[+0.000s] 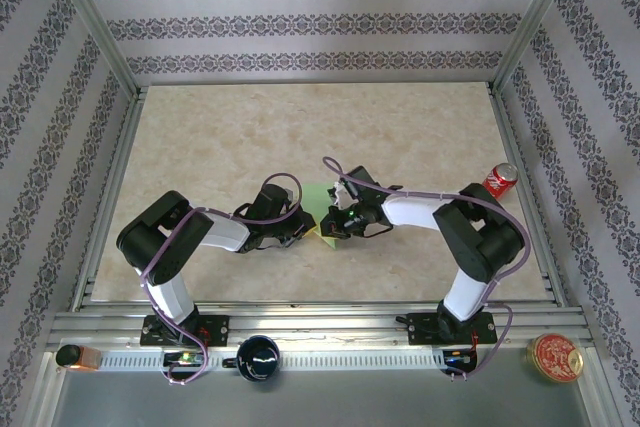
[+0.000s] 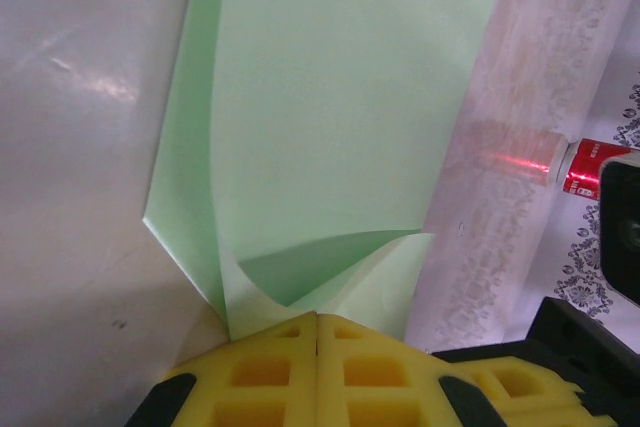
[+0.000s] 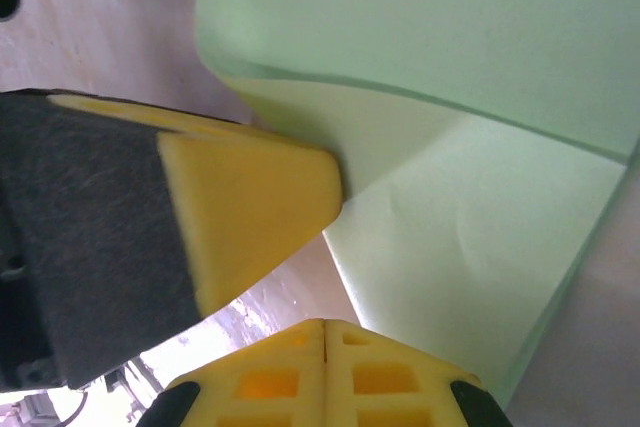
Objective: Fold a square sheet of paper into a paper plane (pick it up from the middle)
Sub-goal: Third fold the triangle at the center of the table.
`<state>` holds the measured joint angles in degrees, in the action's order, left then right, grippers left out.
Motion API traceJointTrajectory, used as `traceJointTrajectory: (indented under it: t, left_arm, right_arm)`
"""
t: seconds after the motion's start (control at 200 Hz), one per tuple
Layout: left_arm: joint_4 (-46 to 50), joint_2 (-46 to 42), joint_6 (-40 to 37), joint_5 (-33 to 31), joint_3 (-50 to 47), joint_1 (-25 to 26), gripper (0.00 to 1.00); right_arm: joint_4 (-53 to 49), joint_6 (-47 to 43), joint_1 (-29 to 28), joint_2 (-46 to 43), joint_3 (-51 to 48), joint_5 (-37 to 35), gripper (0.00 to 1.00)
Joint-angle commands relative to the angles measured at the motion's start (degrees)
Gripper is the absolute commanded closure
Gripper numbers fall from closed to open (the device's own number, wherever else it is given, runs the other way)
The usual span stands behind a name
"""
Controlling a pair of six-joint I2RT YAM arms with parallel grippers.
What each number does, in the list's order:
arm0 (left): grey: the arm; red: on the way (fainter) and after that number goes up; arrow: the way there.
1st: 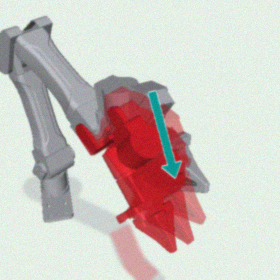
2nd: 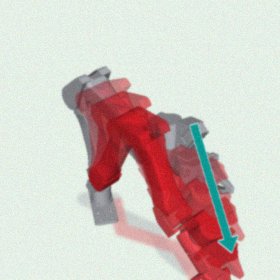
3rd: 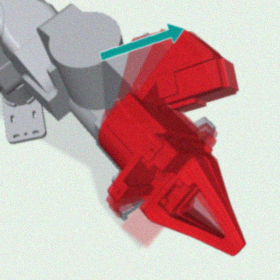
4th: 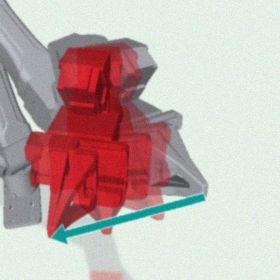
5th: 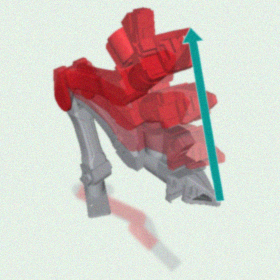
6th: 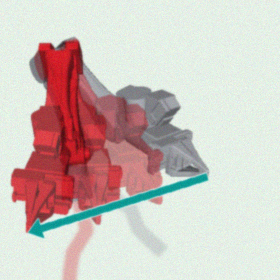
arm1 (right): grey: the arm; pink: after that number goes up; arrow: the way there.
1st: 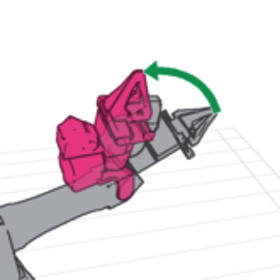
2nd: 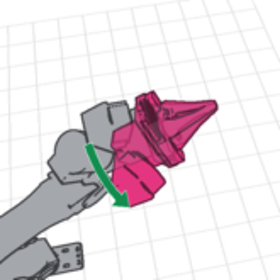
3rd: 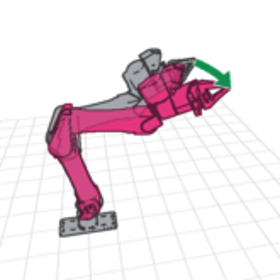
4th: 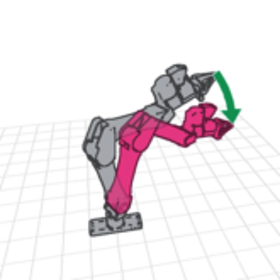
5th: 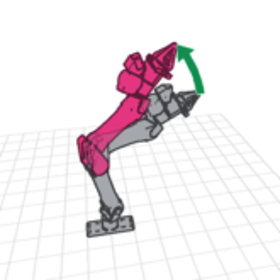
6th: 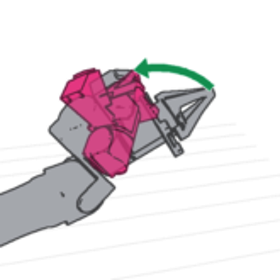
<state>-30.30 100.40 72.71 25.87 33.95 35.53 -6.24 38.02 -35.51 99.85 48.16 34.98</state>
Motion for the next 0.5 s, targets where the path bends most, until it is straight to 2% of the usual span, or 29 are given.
traceJointTrajectory:
  t: [0.0,0.125,0.235,0.385,0.495]
  left_arm:
    - [1.47,1.47,0.01,-0.47,-0.66,-0.2,1.0]
    - [0.46,1.29,-0.7,-0.1,-0.63,-0.2,1.0]
    - [1.69,0.25,-3.98,1.47,1.44,-0.37,1.0]
    - [6.06,-2.11,-8.1,2.98,5.0,-0.37,0.92]
    - [6.96,-2.75,-8.99,3.75,5.51,-0.34,0.9]
  right_arm:
    - [-1.79,-0.49,-0.18,1.53,1.32,-0.48,0.96]
    - [-5.63,-2.2,0.24,3.03,0.11,-3.45,0.98]
    - [-5.12,-2.08,0.83,4.04,-1.87,-3.89,0.99]
    - [-4.73,-1.9,0.97,3.93,-2.02,-3.7,1.0]
    - [-4.14,-1.46,1.12,3.57,-1.78,-3.52,1.0]
